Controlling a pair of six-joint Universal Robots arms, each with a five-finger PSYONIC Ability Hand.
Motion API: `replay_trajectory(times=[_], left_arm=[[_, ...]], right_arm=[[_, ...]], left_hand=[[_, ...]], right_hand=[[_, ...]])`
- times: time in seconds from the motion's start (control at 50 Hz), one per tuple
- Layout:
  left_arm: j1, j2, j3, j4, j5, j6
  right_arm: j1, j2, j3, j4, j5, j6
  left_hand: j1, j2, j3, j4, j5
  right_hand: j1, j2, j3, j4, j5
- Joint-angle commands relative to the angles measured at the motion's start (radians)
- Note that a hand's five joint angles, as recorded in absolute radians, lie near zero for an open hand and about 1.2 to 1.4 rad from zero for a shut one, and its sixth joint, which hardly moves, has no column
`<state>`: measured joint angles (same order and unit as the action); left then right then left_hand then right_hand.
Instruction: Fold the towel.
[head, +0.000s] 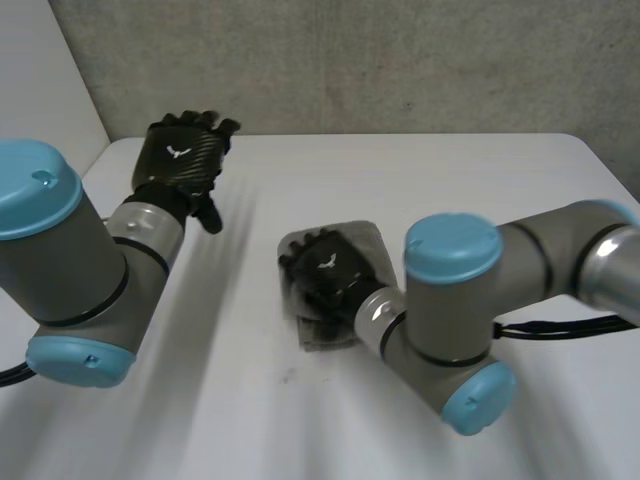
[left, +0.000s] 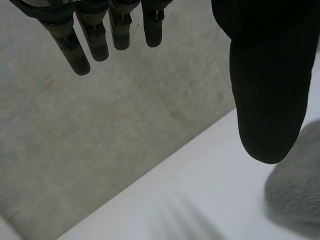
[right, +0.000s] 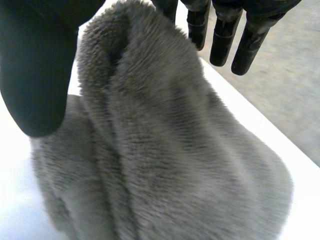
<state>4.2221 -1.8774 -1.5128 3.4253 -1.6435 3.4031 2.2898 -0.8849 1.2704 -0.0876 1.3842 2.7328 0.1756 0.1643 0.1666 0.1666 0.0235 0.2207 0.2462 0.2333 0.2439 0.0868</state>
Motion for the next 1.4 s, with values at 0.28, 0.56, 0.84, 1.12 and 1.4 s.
replay_trajectory(times=[0.28, 0.56, 0.84, 1.12, 1.4], left_arm=[[-0.146, -0.324, 0.192, 0.019, 0.09, -0.22], [-0.146, -0.396, 0.189, 0.002, 0.094, -0.156], [-0.169, -0.379, 0.112, -0.017, 0.09, -0.062], [-0.104, -0.077, 0.166, -0.101, 0.056, -0.059], [0.052, 0.247, 0.224, -0.414, -0.033, -0.182]], right_arm=[[-0.305, -0.14, 0.132, 0.029, -0.143, 0.369], [-0.303, 0.017, 0.024, 0.077, -0.166, 0.36], [-0.303, 0.009, 0.015, 0.081, -0.131, 0.194], [-0.343, -0.314, -0.008, 0.072, 0.082, 0.219], [-0.374, -0.497, -0.037, 0.12, 0.253, 0.223]], left_hand=[[0.017, 0.029, 0.026, 0.026, -0.005], [0.029, 0.04, 0.038, 0.038, 0.007], [0.02, 0.032, 0.029, 0.029, -0.002], [0.011, 0.023, 0.02, 0.02, -0.011], [-0.001, 0.01, 0.008, 0.008, -0.023]], right_hand=[[-0.046, -0.072, -0.059, -0.069, -0.087], [-0.046, -0.072, -0.059, -0.069, -0.087], [-0.046, -0.072, -0.059, -0.069, -0.087], [-0.046, -0.072, -0.059, -0.069, -0.087], [-0.046, -0.072, -0.059, -0.069, -0.087]])
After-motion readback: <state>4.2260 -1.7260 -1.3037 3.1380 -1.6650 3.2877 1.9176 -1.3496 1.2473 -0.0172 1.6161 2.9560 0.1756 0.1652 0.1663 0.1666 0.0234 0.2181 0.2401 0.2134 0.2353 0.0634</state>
